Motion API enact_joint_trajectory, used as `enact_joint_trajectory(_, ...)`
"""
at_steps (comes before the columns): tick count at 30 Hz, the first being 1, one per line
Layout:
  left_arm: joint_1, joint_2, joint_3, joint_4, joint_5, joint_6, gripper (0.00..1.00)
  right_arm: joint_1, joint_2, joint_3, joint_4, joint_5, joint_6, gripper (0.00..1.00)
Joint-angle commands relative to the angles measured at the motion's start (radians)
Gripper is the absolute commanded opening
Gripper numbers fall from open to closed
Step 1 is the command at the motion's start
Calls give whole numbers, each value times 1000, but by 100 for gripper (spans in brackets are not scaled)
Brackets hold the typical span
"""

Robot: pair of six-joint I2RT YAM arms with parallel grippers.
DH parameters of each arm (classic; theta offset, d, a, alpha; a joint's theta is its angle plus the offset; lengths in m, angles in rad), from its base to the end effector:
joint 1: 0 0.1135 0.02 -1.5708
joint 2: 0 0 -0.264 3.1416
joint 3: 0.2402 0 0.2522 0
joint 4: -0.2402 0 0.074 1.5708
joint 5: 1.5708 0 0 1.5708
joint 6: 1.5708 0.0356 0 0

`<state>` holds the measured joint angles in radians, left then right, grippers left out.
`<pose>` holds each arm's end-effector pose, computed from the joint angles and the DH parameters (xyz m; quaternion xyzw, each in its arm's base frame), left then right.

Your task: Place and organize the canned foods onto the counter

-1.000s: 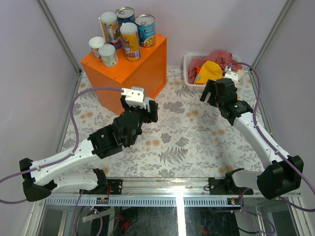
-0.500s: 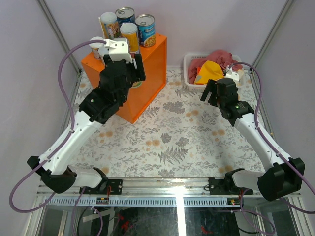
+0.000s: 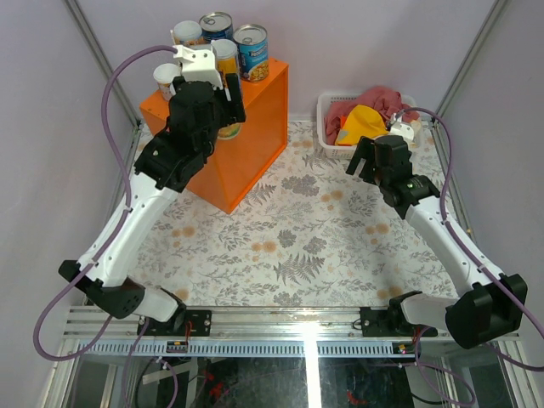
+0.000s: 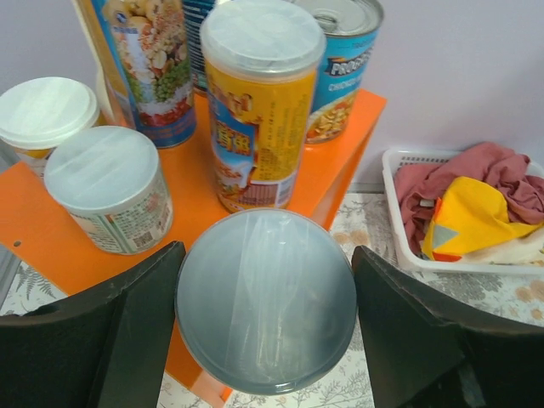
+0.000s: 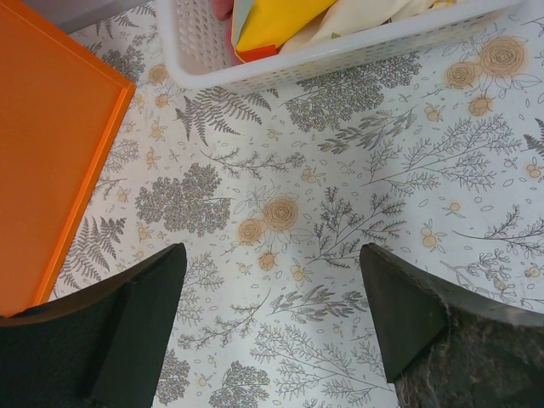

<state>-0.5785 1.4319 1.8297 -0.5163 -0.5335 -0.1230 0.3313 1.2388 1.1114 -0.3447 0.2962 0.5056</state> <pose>0.2527 -0.1434 0.5128 -0.0076 0.7422 -0.0350 0.6692 0.2689 0.0815 0.3423 0.1502 0.8336 0.0949 0.5230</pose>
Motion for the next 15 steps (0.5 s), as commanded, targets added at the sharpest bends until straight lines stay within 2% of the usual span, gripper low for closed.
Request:
enact_joint_trajectory(1, 51, 16, 98, 67, 27, -5, 0, 9, -39, 6, 60, 0, 7, 90)
enact_joint_trajectory(8, 147, 66, 141, 44, 90, -54, 0, 9, -45, 5, 60, 1, 7, 90)
enact_joint_trajectory(15, 191, 95, 159, 26, 125, -73, 0, 9, -48, -1, 60, 3, 7, 90)
